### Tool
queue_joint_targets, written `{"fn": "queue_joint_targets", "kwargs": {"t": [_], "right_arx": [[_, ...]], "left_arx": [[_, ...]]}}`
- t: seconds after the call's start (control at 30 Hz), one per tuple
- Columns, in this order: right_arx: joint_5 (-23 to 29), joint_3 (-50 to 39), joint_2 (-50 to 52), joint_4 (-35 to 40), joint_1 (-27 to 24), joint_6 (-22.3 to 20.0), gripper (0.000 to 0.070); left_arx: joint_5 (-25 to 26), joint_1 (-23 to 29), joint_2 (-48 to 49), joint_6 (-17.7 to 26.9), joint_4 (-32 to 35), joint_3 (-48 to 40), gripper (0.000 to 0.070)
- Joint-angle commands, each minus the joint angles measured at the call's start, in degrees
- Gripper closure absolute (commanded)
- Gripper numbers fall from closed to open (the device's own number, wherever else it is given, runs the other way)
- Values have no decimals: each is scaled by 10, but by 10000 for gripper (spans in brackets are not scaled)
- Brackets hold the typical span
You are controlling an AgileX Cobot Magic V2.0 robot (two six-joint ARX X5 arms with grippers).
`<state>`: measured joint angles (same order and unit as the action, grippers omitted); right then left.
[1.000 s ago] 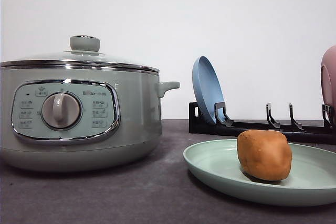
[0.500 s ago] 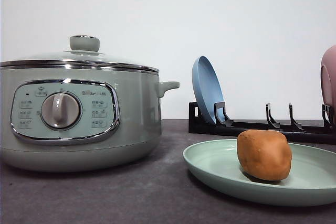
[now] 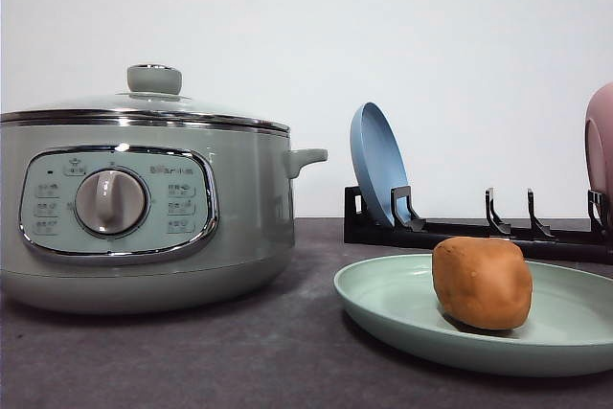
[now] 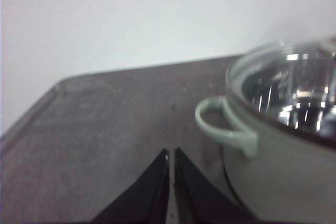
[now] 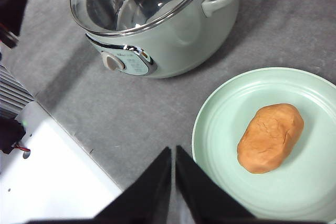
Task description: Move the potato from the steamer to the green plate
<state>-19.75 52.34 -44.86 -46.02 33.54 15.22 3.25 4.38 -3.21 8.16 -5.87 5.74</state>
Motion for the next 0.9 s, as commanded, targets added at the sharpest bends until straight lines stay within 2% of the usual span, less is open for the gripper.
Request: {"fn": "queue_joint_targets", "kwargs": {"t": [0.0,0.27,0.47,0.6,0.87], "right_arx": [[-1,7,-3,6,4,-7,700],[-1,7,-3,6,4,-7,700],[-1,7,-3,6,4,-7,700],[-1,7,-3,6,4,-7,700],[-1,7,-3,6,4,-7,700]], "left_arx": [[-1,2,5,-3,7,-10,690],[-1,2,30,-3,-7,-50,691],[-1,2,30,-3,-49,-51,690],[-1,2,30,-19,-48,-51,690],[-1,2,30,-18,-48,-51,690]]}}
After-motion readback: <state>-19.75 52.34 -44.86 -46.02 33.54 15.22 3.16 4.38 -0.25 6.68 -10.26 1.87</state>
